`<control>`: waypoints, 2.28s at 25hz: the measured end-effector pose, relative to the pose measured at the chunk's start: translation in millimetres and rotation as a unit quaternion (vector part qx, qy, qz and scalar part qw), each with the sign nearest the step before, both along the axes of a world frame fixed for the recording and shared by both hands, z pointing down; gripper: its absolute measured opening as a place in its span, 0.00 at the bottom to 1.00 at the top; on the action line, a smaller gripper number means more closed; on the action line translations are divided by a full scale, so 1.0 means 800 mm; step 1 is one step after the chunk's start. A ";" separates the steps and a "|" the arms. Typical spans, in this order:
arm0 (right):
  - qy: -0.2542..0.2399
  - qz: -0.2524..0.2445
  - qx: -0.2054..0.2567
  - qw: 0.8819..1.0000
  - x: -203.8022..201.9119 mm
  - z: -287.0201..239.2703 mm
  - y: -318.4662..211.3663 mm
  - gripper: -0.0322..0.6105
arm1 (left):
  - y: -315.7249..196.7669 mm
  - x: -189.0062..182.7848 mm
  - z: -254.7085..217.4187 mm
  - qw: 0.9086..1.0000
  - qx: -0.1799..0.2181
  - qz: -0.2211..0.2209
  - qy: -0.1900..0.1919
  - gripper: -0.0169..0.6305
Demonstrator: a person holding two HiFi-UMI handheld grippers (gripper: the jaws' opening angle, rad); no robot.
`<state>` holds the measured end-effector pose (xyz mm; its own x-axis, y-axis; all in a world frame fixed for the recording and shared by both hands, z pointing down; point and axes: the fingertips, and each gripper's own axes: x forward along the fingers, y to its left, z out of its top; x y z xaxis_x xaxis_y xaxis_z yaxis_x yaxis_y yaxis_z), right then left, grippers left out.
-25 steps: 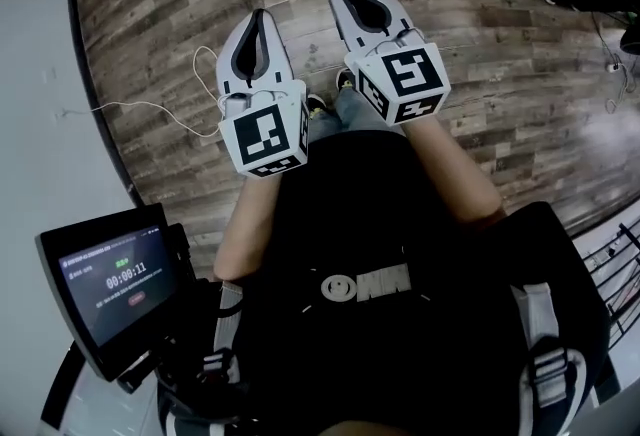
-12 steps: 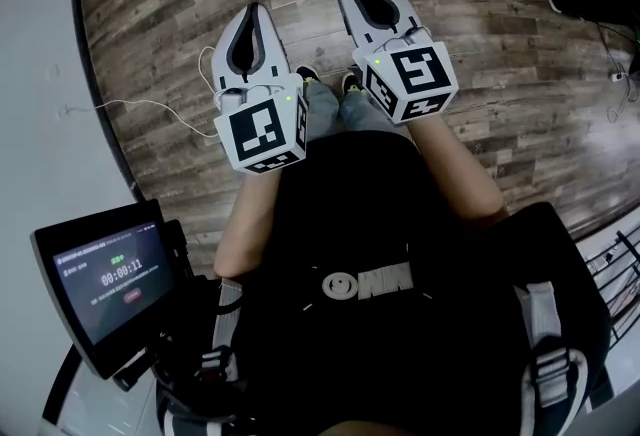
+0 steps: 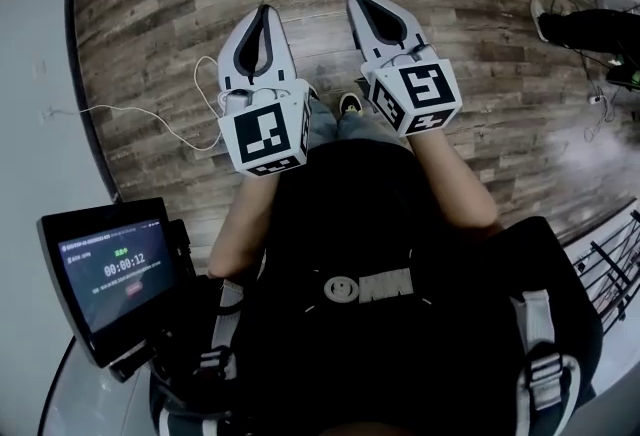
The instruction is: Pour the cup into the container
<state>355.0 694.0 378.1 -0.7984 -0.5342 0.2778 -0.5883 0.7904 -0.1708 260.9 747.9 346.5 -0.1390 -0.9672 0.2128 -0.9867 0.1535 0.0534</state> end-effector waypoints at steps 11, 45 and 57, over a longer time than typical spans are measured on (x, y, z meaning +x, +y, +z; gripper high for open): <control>-0.004 0.013 0.017 1.000 0.004 -0.011 -0.002 0.04 | -0.003 -0.005 -0.007 1.000 0.011 0.007 -0.001 0.03; -0.004 0.001 -0.008 1.000 -0.160 -0.007 -0.240 0.04 | -0.221 -0.151 -0.001 1.000 0.002 0.000 -0.009 0.03; -0.026 0.011 -0.006 1.000 -0.148 -0.011 -0.268 0.04 | -0.254 -0.137 -0.008 0.999 -0.008 0.018 -0.029 0.03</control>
